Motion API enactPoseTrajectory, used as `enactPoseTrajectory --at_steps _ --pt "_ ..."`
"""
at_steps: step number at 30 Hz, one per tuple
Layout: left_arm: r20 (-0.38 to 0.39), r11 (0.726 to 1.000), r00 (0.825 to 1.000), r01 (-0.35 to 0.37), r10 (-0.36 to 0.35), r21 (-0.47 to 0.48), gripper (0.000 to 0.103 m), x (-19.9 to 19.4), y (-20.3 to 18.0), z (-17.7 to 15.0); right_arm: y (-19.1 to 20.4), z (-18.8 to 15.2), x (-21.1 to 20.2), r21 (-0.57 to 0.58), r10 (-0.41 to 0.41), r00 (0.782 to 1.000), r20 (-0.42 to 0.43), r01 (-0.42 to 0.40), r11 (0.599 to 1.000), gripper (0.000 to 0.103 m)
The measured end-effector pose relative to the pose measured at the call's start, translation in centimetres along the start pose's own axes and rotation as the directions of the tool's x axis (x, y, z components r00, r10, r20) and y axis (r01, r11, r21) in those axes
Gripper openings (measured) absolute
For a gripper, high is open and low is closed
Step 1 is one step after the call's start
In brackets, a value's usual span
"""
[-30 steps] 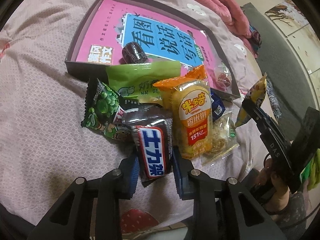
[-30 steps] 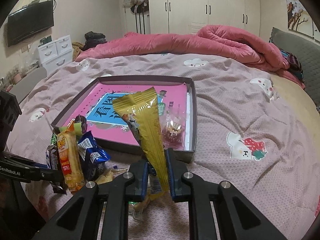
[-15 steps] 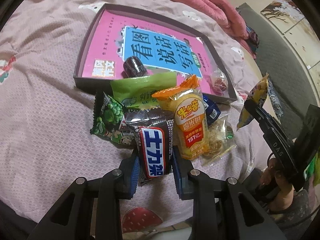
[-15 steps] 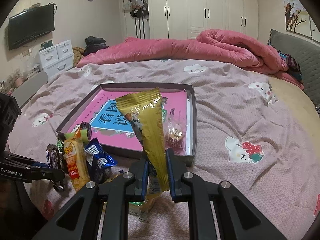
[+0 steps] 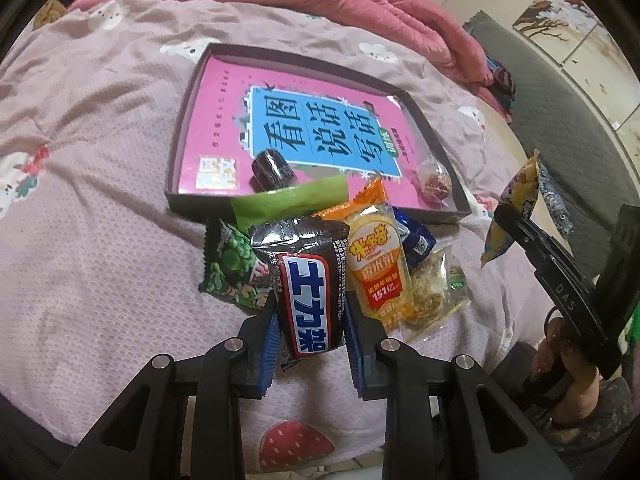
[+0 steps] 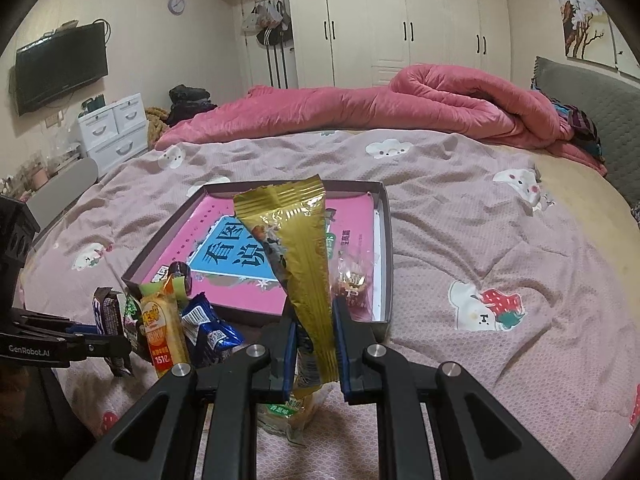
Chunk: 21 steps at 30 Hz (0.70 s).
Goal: Organize snacks
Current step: 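Lift the chocolate bar with the left tool while the right tool lifts the yellow snack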
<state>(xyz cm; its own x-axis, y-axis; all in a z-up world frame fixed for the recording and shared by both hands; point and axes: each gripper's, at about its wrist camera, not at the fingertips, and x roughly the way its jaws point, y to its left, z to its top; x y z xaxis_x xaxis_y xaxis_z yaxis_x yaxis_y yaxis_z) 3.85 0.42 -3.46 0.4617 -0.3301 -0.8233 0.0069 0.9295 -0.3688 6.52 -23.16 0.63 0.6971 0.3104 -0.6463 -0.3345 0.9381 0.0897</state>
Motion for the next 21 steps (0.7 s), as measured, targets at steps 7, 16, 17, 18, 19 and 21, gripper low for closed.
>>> enactPoseTrajectory --at_steps 7,16,17,18,19,21 --pt "0.040 1.000 0.999 -0.019 0.018 0.005 0.030 -1.0 0.0 0.4 0.4 0.2 -0.3 0.000 0.008 1.000 0.004 -0.008 1.000 0.017" --pt "0.092 0.999 0.995 -0.038 0.039 -0.010 0.030 -2.1 0.7 0.8 0.7 0.7 -0.8 0.014 0.017 1.000 0.021 -0.017 1.000 0.017" --pt "0.098 0.999 0.994 -0.041 0.042 -0.010 0.030 -2.2 0.8 0.9 0.8 0.8 -0.9 0.016 0.018 1.000 0.022 -0.019 1.000 0.017" --pt "0.107 0.999 0.993 -0.046 0.046 -0.009 0.030 -2.3 0.9 1.0 0.8 0.9 -0.9 0.017 0.018 1.000 0.023 -0.018 1.000 0.017" --pt "0.117 0.999 0.992 -0.049 0.050 -0.012 0.030 -2.5 1.1 1.1 0.8 1.0 -0.9 0.020 0.018 1.000 0.026 -0.018 1.000 0.017" --pt "0.130 0.999 0.990 -0.053 0.054 -0.015 0.030 -2.8 1.5 1.2 0.9 1.2 -1.0 0.021 0.019 0.999 0.029 -0.019 1.000 0.017"
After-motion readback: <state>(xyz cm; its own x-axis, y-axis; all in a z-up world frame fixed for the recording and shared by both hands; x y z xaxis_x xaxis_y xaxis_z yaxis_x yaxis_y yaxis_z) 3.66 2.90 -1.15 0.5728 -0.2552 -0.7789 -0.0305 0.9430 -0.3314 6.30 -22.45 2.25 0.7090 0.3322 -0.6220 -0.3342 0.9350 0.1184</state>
